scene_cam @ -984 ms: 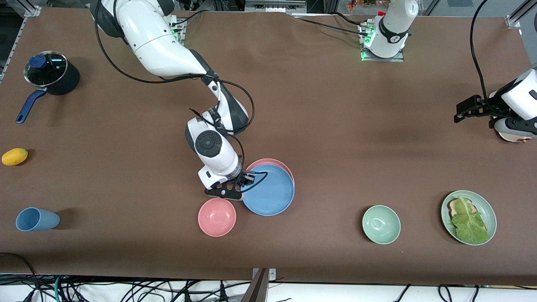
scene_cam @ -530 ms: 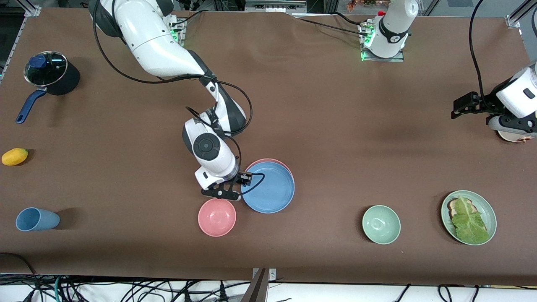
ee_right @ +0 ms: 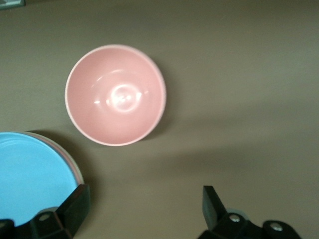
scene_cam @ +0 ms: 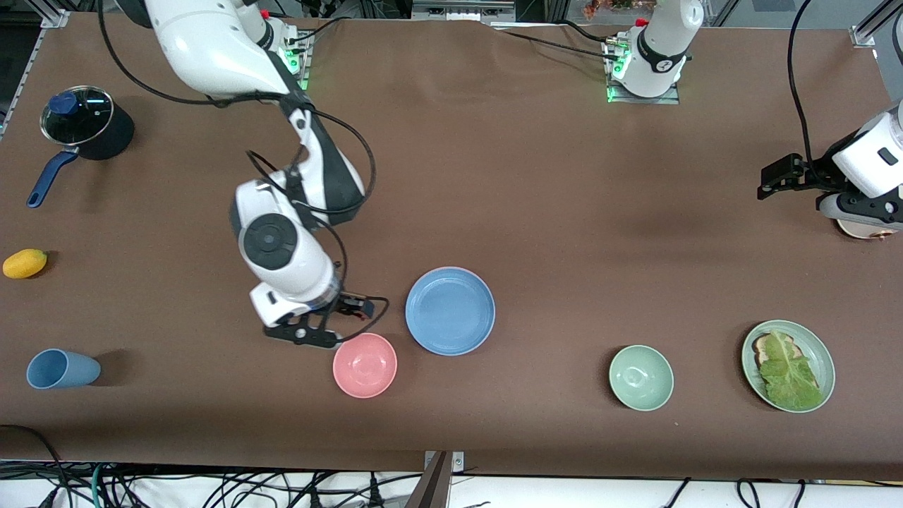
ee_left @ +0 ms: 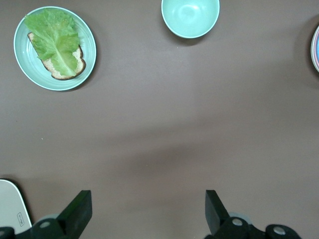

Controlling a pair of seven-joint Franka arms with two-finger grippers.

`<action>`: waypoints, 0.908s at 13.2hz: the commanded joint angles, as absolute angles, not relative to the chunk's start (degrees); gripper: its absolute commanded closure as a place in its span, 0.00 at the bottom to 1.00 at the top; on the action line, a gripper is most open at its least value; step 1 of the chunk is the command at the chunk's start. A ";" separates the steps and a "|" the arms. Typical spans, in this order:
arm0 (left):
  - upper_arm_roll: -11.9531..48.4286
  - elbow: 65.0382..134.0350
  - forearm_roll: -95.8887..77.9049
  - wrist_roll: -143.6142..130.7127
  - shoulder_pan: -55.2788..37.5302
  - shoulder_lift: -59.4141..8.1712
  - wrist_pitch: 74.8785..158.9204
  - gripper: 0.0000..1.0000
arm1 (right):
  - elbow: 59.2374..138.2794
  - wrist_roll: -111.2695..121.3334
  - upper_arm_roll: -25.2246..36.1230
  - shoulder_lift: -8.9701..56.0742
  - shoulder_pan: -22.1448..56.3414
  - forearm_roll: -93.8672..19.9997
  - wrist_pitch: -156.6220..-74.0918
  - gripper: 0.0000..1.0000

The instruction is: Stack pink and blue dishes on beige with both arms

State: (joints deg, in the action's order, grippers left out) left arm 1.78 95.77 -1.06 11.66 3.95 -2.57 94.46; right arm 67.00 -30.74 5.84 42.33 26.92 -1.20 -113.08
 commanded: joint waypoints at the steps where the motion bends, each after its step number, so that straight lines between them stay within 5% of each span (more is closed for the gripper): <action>1: 1.85 95.89 -0.26 12.83 4.04 -1.49 94.13 0.00 | 68.20 -22.80 7.64 37.02 25.06 -1.84 -107.51 0.00; 5: 1.93 95.80 -0.26 12.75 3.96 -1.67 94.30 0.00 | 71.53 -13.99 7.91 28.68 19.79 -4.30 -97.93 0.00; 10: 1.93 94.49 0.09 13.18 3.87 -1.85 94.31 0.00 | 90.15 -9.93 8.26 11.98 16.71 -3.52 -99.22 0.00; 12: 2.02 94.48 0.17 13.10 3.78 -1.93 94.22 0.00 | 90.62 -7.92 8.00 10.38 15.03 -3.25 -98.44 0.00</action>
